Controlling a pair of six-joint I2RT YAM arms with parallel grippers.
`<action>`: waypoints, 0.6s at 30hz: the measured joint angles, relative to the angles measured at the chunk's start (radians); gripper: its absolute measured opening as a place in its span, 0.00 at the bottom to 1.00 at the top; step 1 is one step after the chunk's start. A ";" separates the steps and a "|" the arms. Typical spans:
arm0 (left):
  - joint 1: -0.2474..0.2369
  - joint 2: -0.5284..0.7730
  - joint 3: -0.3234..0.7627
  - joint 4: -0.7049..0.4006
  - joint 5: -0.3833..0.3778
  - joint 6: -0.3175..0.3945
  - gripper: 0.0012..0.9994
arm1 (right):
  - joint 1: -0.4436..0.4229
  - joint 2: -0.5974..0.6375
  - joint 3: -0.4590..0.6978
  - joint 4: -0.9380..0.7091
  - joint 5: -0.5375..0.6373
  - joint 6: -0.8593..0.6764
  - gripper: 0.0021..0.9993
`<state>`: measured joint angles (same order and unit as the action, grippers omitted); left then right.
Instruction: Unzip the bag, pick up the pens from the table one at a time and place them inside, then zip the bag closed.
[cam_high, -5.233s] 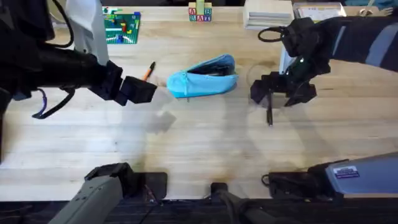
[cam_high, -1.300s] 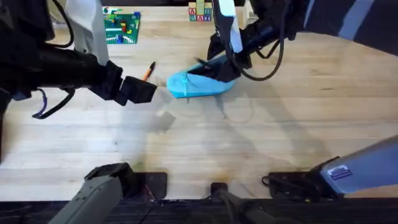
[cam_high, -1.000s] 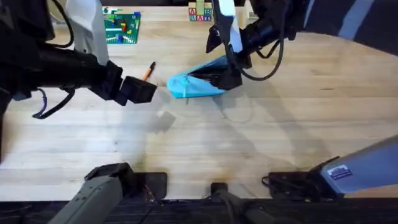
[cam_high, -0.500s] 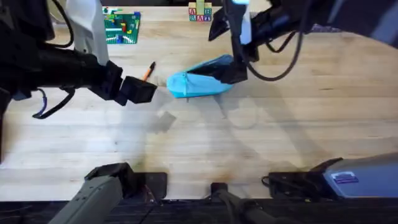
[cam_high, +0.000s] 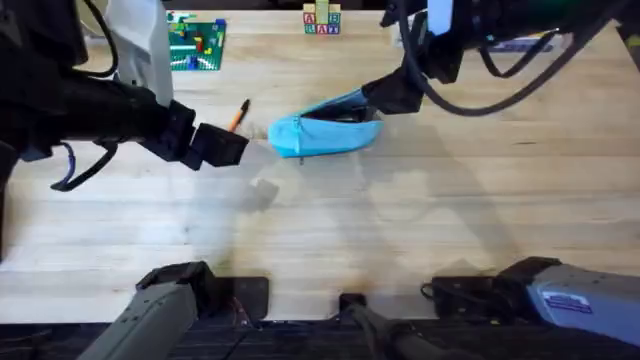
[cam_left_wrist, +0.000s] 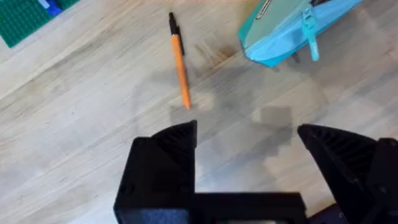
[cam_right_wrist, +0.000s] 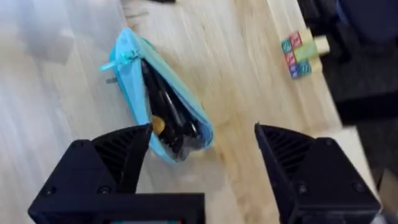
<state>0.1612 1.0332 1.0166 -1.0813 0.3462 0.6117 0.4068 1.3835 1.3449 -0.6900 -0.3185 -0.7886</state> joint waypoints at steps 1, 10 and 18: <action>0.000 0.000 0.000 0.000 -0.006 0.000 0.99 | 0.000 -0.006 0.000 -0.008 0.018 0.041 1.00; 0.000 0.000 0.000 0.000 -0.051 0.000 0.99 | 0.000 -0.071 0.000 -0.180 0.136 0.326 1.00; 0.000 0.000 0.000 0.005 -0.055 0.000 0.99 | 0.000 -0.147 0.000 -0.338 0.161 0.400 1.00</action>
<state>0.1612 1.0328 1.0168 -1.0764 0.2909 0.6117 0.4068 1.2364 1.3449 -1.0282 -0.1572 -0.3887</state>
